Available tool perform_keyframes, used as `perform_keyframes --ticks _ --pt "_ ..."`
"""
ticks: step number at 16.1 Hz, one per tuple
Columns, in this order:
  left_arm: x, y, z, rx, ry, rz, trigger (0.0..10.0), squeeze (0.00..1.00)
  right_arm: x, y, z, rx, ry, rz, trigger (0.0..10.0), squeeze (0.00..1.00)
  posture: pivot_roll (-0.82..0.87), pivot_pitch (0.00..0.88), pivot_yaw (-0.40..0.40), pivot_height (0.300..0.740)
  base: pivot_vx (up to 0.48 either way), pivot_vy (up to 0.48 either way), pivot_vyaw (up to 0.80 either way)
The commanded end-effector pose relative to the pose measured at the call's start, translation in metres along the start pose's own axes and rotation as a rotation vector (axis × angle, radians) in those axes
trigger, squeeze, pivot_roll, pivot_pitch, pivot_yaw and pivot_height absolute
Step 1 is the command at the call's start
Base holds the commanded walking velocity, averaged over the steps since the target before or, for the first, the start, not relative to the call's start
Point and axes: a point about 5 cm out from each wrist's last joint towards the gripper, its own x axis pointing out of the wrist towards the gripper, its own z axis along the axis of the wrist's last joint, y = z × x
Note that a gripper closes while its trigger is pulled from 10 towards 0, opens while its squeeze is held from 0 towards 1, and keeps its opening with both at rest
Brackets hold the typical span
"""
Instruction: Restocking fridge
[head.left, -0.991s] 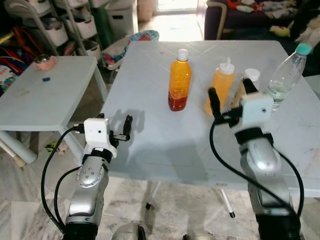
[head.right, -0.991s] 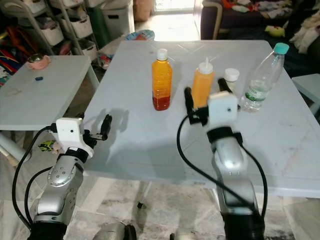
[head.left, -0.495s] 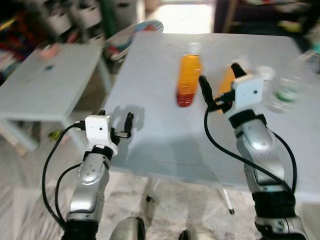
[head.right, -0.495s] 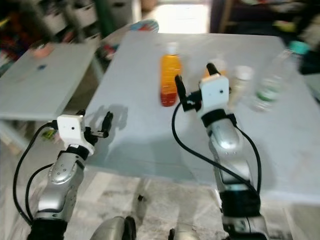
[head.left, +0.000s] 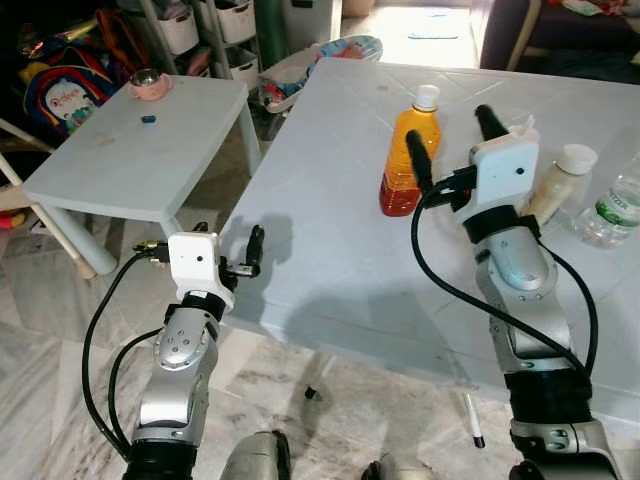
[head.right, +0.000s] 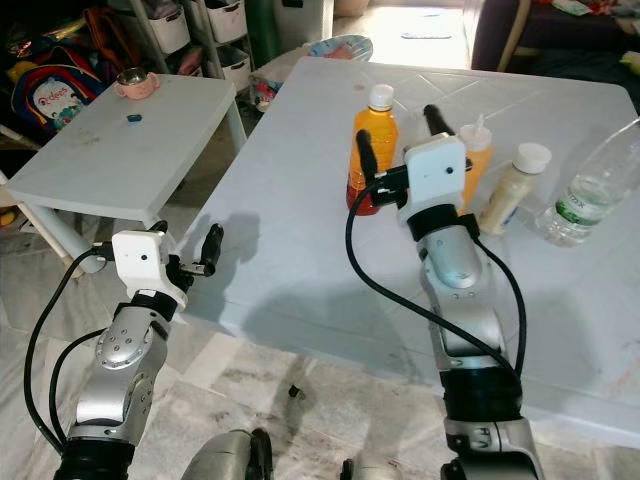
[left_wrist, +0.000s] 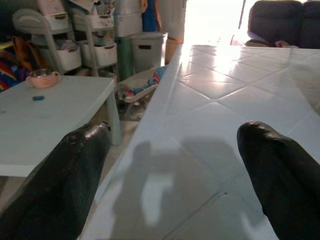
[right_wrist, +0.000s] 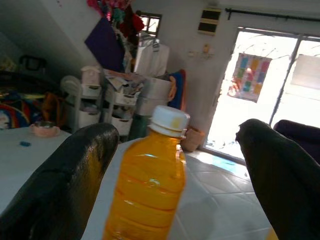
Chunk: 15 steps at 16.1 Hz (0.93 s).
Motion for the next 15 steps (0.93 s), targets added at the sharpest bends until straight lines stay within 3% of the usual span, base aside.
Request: perform_keyframes --ticks 1,4,9,15 --pt "0.0 0.001 0.003 0.011 0.0 -0.002 10.0 0.0 0.009 -0.007 0.005 -0.004 -0.018 -0.01 10.0 0.0 -0.04 0.08 0.065 0.74 0.0 0.0 0.0" --pt "0.0 0.002 0.003 0.014 0.001 -0.005 10.0 0.0 0.026 -0.015 0.008 0.001 -0.029 -0.011 10.0 0.0 -0.03 0.088 0.069 0.74 0.0 0.0 0.0" --pt "-0.001 0.001 0.003 0.018 0.005 -0.008 10.0 0.0 0.045 -0.015 0.011 0.033 -0.038 -0.015 10.0 0.0 -0.02 0.091 0.067 0.74 0.0 0.0 0.0" --pt "-0.002 0.001 0.002 0.027 0.017 -0.017 10.0 0.0 0.069 -0.01 0.002 0.193 0.032 -0.061 10.0 0.0 0.0 0.096 0.066 0.74 0.0 0.0 0.0"
